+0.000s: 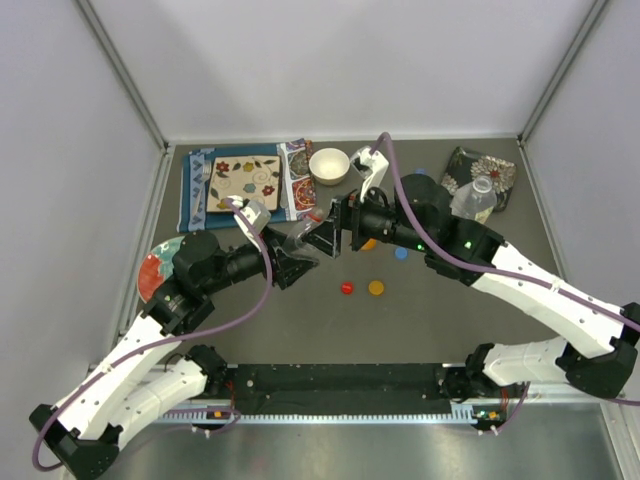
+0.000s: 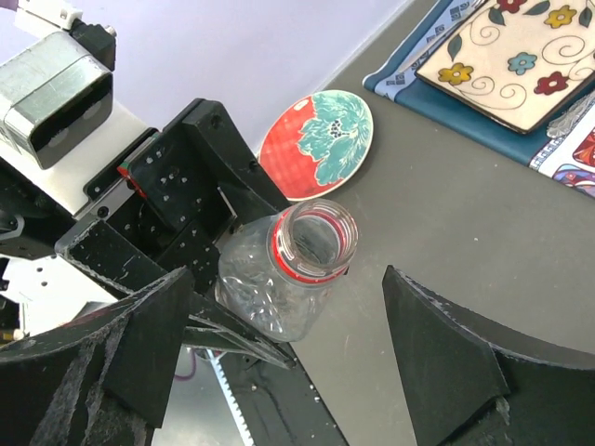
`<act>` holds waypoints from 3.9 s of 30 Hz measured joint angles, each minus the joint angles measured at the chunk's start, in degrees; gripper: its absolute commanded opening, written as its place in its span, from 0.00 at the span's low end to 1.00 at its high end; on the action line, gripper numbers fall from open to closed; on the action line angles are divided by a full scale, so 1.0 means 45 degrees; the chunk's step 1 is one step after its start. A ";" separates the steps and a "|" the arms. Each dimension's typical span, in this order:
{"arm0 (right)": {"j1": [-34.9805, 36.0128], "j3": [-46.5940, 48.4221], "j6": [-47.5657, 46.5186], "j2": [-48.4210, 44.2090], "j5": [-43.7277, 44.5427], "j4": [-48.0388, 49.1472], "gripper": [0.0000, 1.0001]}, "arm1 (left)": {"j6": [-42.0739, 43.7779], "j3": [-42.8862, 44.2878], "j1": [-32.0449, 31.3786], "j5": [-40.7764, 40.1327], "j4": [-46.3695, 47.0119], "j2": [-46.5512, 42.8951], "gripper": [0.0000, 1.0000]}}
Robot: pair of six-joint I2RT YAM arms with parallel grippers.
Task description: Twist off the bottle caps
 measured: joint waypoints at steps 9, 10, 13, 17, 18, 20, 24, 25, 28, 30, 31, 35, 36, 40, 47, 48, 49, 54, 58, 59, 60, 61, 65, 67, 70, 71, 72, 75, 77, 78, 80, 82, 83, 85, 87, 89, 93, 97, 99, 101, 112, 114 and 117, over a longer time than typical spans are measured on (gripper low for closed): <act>-0.0005 0.0000 -0.0010 0.0058 0.0393 0.0398 0.66 | -0.0005 0.0000 -0.0019 0.0131 0.0000 0.0000 0.46; -0.0010 0.0000 -0.0010 0.0112 0.0423 0.0476 0.62 | -0.0005 0.0000 -0.0019 0.0136 0.0000 0.0000 0.46; -0.0015 0.0000 0.0000 0.0316 0.0452 0.0646 0.55 | -0.0005 0.0000 -0.0019 0.0160 0.0029 0.0000 0.46; -0.0015 0.0000 0.0049 0.0491 0.0413 0.0899 0.47 | 0.0000 -0.0005 -0.0019 0.0160 0.0005 0.0029 0.46; -0.0015 0.0000 0.0073 0.0500 0.0418 0.0967 0.44 | 0.0000 -0.0005 -0.0024 0.0165 0.0010 0.0053 0.46; -0.0019 -0.0005 0.0117 0.0529 0.0461 0.1078 0.39 | 0.0005 -0.0005 -0.0024 0.0170 0.0029 0.0063 0.47; -0.0068 -0.0160 0.0325 0.0544 0.0500 0.1554 0.30 | 0.0015 -0.0005 -0.0019 0.0136 0.0073 0.0058 0.56; -0.0073 -0.0204 0.0345 0.0544 0.0500 0.1651 0.27 | 0.0015 -0.0010 -0.0015 0.0097 0.0068 0.0058 0.59; -0.0073 -0.0364 0.0340 0.0520 0.0529 0.1836 0.24 | 0.0039 -0.0015 -0.0019 0.0019 -0.0034 0.0058 0.69; -0.0073 -0.0505 0.0330 0.0481 0.0588 0.1987 0.23 | 0.0092 -0.0015 -0.0024 -0.0073 -0.0107 0.0053 0.79; -0.0073 -0.0588 0.0306 0.0442 0.0641 0.2035 0.22 | 0.0126 -0.0015 -0.0024 -0.0146 -0.0146 0.0053 0.82; -0.0083 -0.0923 -0.0199 0.0214 0.1462 0.1923 0.21 | 0.0092 -0.0015 -0.0068 -0.1137 -0.0495 -0.0146 0.98; -0.0087 -0.1010 -0.0355 0.0146 0.1817 0.1885 0.21 | 0.0019 0.0015 -0.0068 -0.1588 -0.0738 -0.0291 0.98; -0.0087 -0.1316 -0.0962 0.0024 0.3317 0.1802 0.18 | 0.0005 0.0369 -0.0068 -0.3555 -0.2035 -0.1001 0.98; 0.0146 -0.2297 -0.2793 0.0680 0.6683 0.2929 0.00 | 0.0024 0.0797 -0.0068 -0.7232 -0.3517 -0.3060 0.98; 0.0291 -0.2458 -0.3400 0.1059 0.7475 0.3449 0.00 | 0.0024 0.0801 -0.0068 -0.7470 -0.3599 -0.3196 0.98; 0.0442 -0.2589 -0.3959 0.1481 0.8058 0.3905 0.00 | 0.0024 0.0801 -0.0068 -0.7698 -0.3750 -0.3322 0.98; 0.0894 -0.2662 -0.6120 0.3842 0.9923 0.5722 0.00 | 0.0000 0.0733 -0.0068 -0.7980 -0.4235 -0.3458 0.98; 0.0908 -0.2662 -0.6776 0.5051 1.0550 0.6441 0.00 | -0.0039 0.0500 -0.0068 -0.7985 -0.4449 -0.3594 0.98; 0.0903 -0.2662 -0.6878 0.5333 1.0676 0.6654 0.00 | -0.0044 0.0437 -0.0068 -0.7985 -0.4483 -0.3623 0.98; 0.0908 -0.2662 -0.6902 0.5561 1.0739 0.6810 0.00 | -0.0044 0.0408 -0.0068 -0.7975 -0.4517 -0.3623 0.98; 0.0908 -0.2662 -0.6907 0.5727 1.0778 0.6921 0.00 | -0.0039 0.0369 -0.0068 -0.7951 -0.4517 -0.3623 0.98; 0.0903 -0.2671 -0.6829 0.6334 1.0797 0.7334 0.00 | -0.0049 0.0180 -0.0068 -0.7830 -0.4541 -0.3677 0.98; 0.0894 -0.2671 -0.6664 0.6460 1.0788 0.7514 0.00 | -0.0063 0.0078 -0.0068 -0.7766 -0.4551 -0.3725 0.98; 0.0816 -0.2671 -0.6275 0.6577 1.0720 0.7582 0.00 | -0.0097 -0.0044 -0.0068 -0.7616 -0.4551 -0.3779 0.98; 0.0782 -0.2671 -0.6076 0.6611 1.0676 0.7562 0.00 | -0.0097 -0.0058 -0.0068 -0.7592 -0.4556 -0.3784 0.98; 0.0733 -0.2671 -0.5926 0.6630 1.0622 0.7548 0.00 | -0.0097 -0.0063 -0.0068 -0.7553 -0.4556 -0.3784 0.98; 0.0607 -0.2671 -0.5353 0.6640 1.0462 0.7407 0.02 | -0.0097 -0.0063 -0.0068 -0.7543 -0.4546 -0.3784 0.98; 0.0520 -0.2671 -0.5042 0.6640 1.0380 0.7310 0.03 | -0.0102 -0.0073 -0.0068 -0.7538 -0.4541 -0.3784 0.98; 0.0476 -0.2671 -0.4891 0.6645 1.0331 0.7242 0.03 | -0.0102 -0.0083 -0.0068 -0.7529 -0.4527 -0.3784 0.98; 0.0398 -0.2671 -0.4624 0.6645 1.0268 0.7067 0.03 | -0.0136 -0.0117 -0.0068 -0.7504 -0.4493 -0.3784 0.98; 0.0345 -0.2749 -0.4439 0.6645 1.0176 0.7062 0.04 | -0.0165 -0.0160 -0.0068 -0.7504 -0.4483 -0.3779 0.98; 0.0325 -0.2807 -0.4342 0.6645 1.0127 0.7038 0.05 | -0.0189 -0.0199 -0.0068 -0.7504 -0.4478 -0.3779 0.98; 0.0296 -0.2963 -0.4206 0.6645 1.0025 0.6936 0.06 | -0.0228 -0.0257 -0.0068 -0.7499 -0.4483 -0.3774 0.98; 0.0287 -0.3055 -0.4095 0.6645 0.9957 0.6941 0.08 | -0.0253 -0.0311 -0.0068 -0.7495 -0.4483 -0.3774 0.98; 0.0277 -0.3070 -0.4041 0.6645 0.9952 0.6975 0.13 | -0.0287 -0.0364 -0.0068 -0.7456 -0.4415 -0.3774 0.98; 0.0233 -0.3075 -0.3939 0.6645 0.9928 0.6985 0.29 | -0.0330 -0.0500 -0.0068 -0.7397 -0.4381 -0.3774 0.98; 0.0233 -0.3089 -0.3939 0.6615 0.9889 0.6975 0.41 | -0.0335 -0.0568 -0.0068 -0.7354 -0.4371 -0.3769 0.98; 0.0233 -0.3123 -0.3925 0.6567 0.9802 0.6946 0.46 | -0.0330 -0.0568 -0.0068 -0.7325 -0.4308 -0.3750 0.98; 0.0233 -0.3152 -0.3857 0.6518 0.9700 0.6693 0.51 | -0.0330 -0.0568 -0.0068 -0.7271 -0.4260 -0.3691 0.98; 0.0233 -0.3152 -0.3735 0.6402 0.9539 0.5683 0.59 | -0.0330 -0.0573 -0.0068 -0.7169 -0.4099 -0.3497 0.98; 0.0233 -0.3152 -0.3716 0.6314 0.9510 0.5634 0.57 | -0.0330 -0.0568 -0.0068 -0.7169 -0.4099 -0.3497 0.98; 0.0233 -0.3152 -0.3711 0.6241 0.9481 0.5629 0.53 | -0.0330 -0.0573 -0.0068 -0.7169 -0.4095 -0.3497 0.98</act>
